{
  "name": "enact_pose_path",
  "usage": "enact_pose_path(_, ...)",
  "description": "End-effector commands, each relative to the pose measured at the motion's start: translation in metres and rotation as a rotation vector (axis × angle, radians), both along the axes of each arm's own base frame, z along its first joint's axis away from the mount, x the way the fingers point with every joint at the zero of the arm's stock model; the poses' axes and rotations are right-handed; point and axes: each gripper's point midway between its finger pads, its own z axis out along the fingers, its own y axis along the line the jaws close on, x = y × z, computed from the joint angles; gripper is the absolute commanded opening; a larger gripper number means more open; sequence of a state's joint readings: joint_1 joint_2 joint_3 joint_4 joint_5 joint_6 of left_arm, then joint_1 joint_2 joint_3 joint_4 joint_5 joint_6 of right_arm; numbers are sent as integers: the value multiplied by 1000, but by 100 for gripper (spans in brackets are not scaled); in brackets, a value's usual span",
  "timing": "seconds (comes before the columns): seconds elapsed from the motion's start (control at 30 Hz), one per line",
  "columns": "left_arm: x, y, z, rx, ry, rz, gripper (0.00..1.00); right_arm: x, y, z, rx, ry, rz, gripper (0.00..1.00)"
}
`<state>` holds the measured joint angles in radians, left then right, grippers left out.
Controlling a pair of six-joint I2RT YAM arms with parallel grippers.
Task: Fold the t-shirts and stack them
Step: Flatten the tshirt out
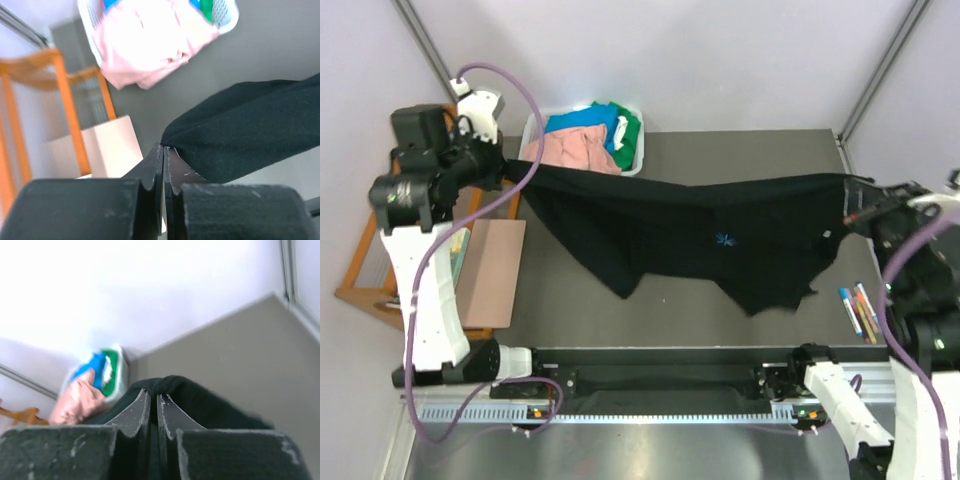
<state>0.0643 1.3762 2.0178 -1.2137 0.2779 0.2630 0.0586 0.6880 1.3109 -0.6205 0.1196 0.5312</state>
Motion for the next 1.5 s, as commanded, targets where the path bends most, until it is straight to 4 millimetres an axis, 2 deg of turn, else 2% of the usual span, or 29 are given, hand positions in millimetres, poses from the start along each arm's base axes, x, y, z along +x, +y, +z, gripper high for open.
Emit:
enact_pose_path(0.0, -57, -4, 76, 18, -238, -6, 0, -53, -13, 65, -23, -211, -53, 0)
enact_pose_path(0.13, -94, -9, 105, 28, -336, -26, 0, -102, -20, 108, -25, -359, -59, 0)
enact_pose_path(0.23, -120, -11, 115, 32, -392, -31, 0, -132, -25, 125, -18, -429, -62, 0)
enact_pose_path(0.37, -155, -17, 132, 35, -470, -50, 0, -161, -30, 137, -11, -490, -61, 0)
enact_pose_path(0.5, -163, -14, 138, 52, -502, -36, 0, -174, -35, 144, -8, -522, -69, 0)
enact_pose_path(0.6, -152, -11, 123, 52, -455, -21, 0, -156, -36, 130, -10, -476, -86, 0)
enact_pose_path(0.63, -147, -10, 117, 48, -439, -17, 0, -137, -33, 116, -18, -425, -88, 0)
enact_pose_path(0.67, -135, -8, 99, 43, -385, -10, 0, -127, -34, 110, -18, -406, -99, 0)
enact_pose_path(0.7, -127, -5, 91, 44, -369, 10, 0, -113, -32, 102, -24, -373, -103, 0)
enact_pose_path(0.73, -117, -3, 89, 42, -375, 16, 0, -90, -29, 81, -36, -307, -106, 0)
enact_pose_path(0.77, -100, 0, 63, 41, -305, 24, 0, -77, -29, 74, -38, -283, -115, 0)
enact_pose_path(0.8, -90, 2, 52, 40, -277, 36, 0, -47, -23, 50, -54, -196, -112, 0)
enact_pose_path(0.83, -77, 6, 46, 49, -275, 52, 0, -31, -21, 38, -62, -154, -110, 0)
enact_pose_path(0.87, -59, 8, 16, 50, -192, 55, 0, -15, -17, 26, -72, -115, -103, 0)
enact_pose_path(0.9, -49, 10, 4, 49, -162, 58, 0, 17, -11, -1, -88, -38, -95, 0)
enact_pose_path(0.93, -37, 12, -8, 54, -140, 66, 0, 33, -7, -13, -92, -7, -87, 0)
enact_pose_path(0.97, -17, 15, -32, 53, -95, 74, 0, 48, -1, -27, -99, 28, -69, 0)
enact_pose_path(1.0, -6, 17, -42, 53, -80, 82, 0, 76, 5, -49, -106, 82, -60, 0)
enact_pose_path(1.03, 5, 18, -54, 54, -59, 88, 0, 89, 9, -59, -110, 108, -51, 0)
enact_pose_path(1.07, 26, 24, -75, 64, -22, 107, 0, 101, 13, -69, -113, 130, -40, 0)
enact_pose_path(1.1, 36, 26, -87, 66, 7, 119, 0, 121, 15, -88, -124, 181, -39, 0)
enact_pose_path(1.13, 45, 28, -98, 71, 32, 127, 0, 134, 16, -90, -121, 179, -42, 0)
enact_pose_path(1.17, 60, 31, -120, 76, 90, 130, 0, 144, 17, -96, -120, 195, -41, 0)
enact_pose_path(1.2, 69, 31, -128, 77, 107, 127, 0, 162, 16, -109, -120, 234, -46, 0)
enact_pose_path(1.27, 89, 34, -152, 93, 167, 138, 0, 180, 16, -117, -110, 254, -44, 0)
enact_pose_path(1.33, 105, 37, -163, 107, 181, 153, 0, 202, 13, -131, -96, 291, -50, 0)
enact_pose_path(1.37, 116, 38, -177, 118, 211, 159, 0, 213, 13, -143, -92, 317, -47, 0)
enact_pose_path(1.4, 122, 41, -182, 133, 219, 171, 0, 220, 7, -141, -77, 314, -60, 0)
enact_pose_path(1.47, 137, 44, -200, 146, 269, 181, 0, 233, 4, -153, -62, 336, -58, 0)
